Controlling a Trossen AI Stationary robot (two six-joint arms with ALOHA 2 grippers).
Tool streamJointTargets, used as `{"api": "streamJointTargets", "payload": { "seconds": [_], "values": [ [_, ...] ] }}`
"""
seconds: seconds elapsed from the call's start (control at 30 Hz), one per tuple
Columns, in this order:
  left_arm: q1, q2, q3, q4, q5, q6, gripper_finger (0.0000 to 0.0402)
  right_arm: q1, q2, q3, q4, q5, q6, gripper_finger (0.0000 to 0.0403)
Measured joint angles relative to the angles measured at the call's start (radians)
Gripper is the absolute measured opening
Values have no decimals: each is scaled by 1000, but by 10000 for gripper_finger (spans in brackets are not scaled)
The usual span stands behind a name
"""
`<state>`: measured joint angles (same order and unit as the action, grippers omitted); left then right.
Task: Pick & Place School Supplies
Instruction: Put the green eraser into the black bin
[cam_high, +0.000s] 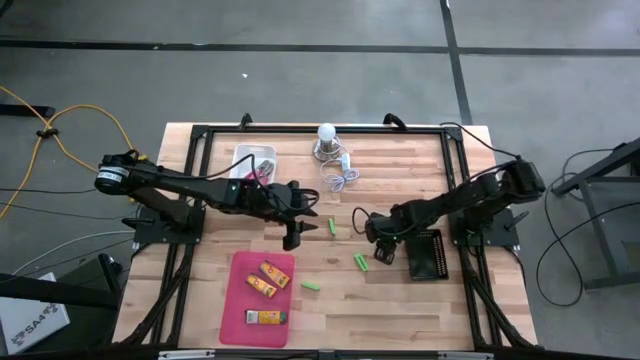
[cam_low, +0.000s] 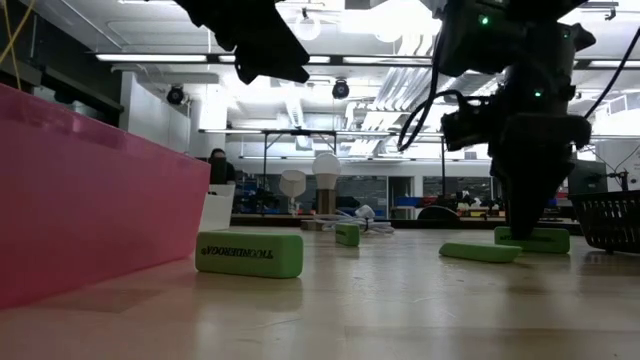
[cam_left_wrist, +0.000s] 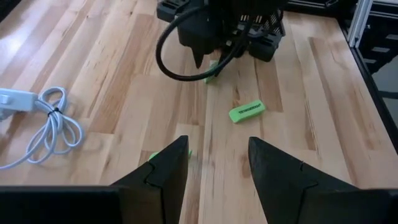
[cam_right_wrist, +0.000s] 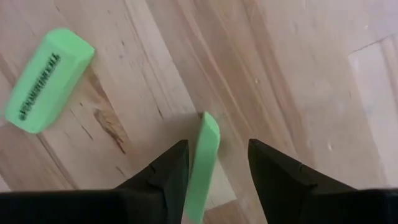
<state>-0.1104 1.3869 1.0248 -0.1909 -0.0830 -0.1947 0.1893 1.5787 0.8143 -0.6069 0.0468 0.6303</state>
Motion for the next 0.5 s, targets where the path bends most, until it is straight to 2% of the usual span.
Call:
{"api": "streamJointTargets", "payload": {
  "seconds": [0.3, 0.5],
  "values": [
    [0, 0, 0, 0, 0, -2, 161, 14, 44, 4, 35, -26, -1, 153],
    [0, 0, 0, 6, 0, -6, 161, 13, 43, 1, 33, -21, -5, 118]
  ]
}}
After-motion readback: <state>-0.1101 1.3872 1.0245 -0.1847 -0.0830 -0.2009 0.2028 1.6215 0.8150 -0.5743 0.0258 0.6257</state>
